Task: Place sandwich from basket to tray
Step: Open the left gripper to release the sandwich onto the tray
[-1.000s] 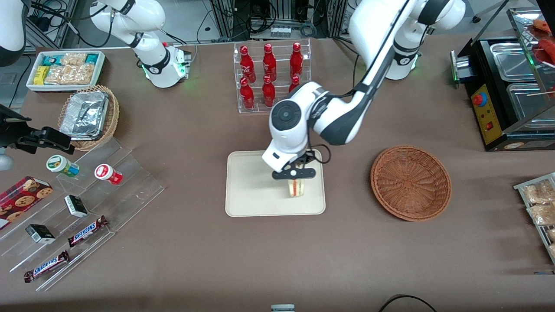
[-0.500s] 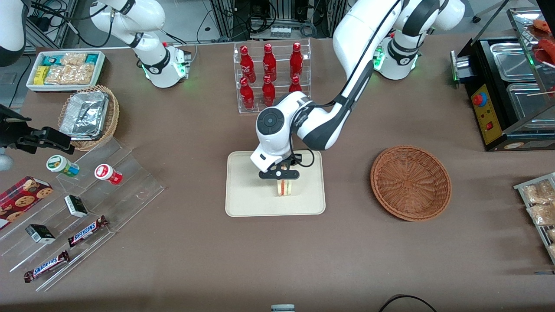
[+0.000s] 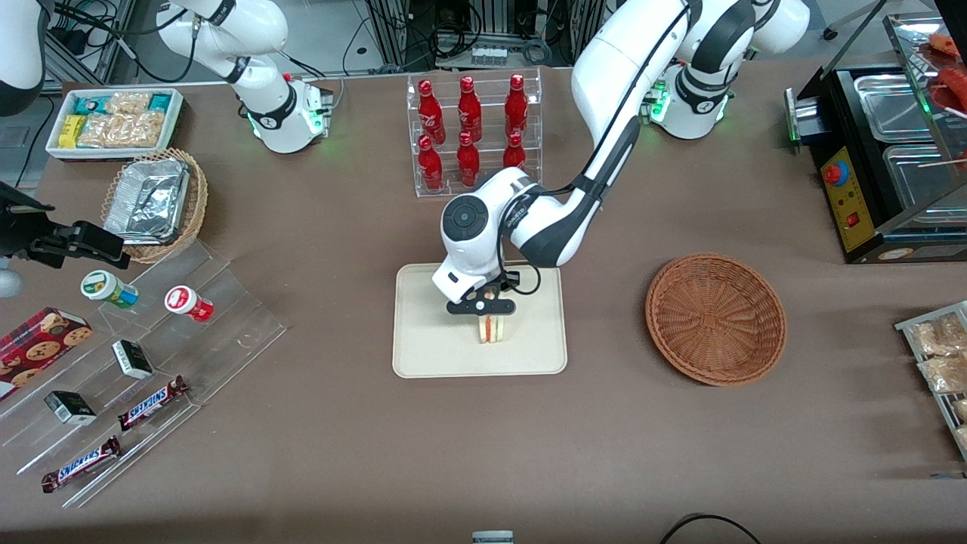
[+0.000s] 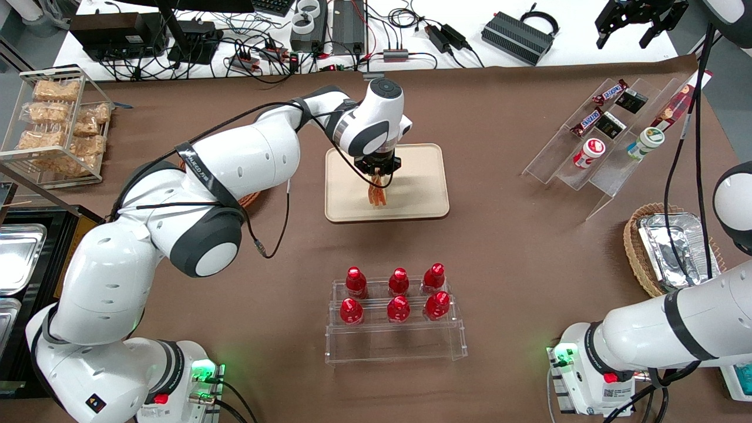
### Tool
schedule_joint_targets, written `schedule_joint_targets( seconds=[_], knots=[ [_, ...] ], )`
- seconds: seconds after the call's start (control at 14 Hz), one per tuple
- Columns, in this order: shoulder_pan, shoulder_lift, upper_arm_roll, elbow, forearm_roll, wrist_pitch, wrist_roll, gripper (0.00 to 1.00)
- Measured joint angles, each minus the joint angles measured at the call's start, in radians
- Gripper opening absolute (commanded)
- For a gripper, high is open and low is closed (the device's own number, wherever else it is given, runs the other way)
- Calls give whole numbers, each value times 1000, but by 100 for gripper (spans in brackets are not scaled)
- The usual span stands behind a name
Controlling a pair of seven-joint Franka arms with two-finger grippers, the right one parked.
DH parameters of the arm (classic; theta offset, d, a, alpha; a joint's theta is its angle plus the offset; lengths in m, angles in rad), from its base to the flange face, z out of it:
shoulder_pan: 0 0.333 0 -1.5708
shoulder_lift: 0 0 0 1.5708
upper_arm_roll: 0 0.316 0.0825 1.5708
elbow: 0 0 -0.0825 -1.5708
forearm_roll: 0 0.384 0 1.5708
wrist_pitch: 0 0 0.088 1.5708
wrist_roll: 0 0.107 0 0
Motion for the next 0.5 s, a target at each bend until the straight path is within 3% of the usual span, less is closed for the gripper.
schedule_joint_targets(
  seconds=[0.07, 0.14, 0.21, 0.29, 0.5],
  knots=[
    [-4, 4, 0, 0, 0, 12, -14, 13],
    [-8, 9, 0, 0, 0, 18, -24, 37],
    [-11, 12, 0, 0, 0, 23, -27, 81],
    [-11, 14, 0, 0, 0, 25, -27, 99],
    [-11, 14, 3, 6, 0, 26, -27, 99]
  ],
)
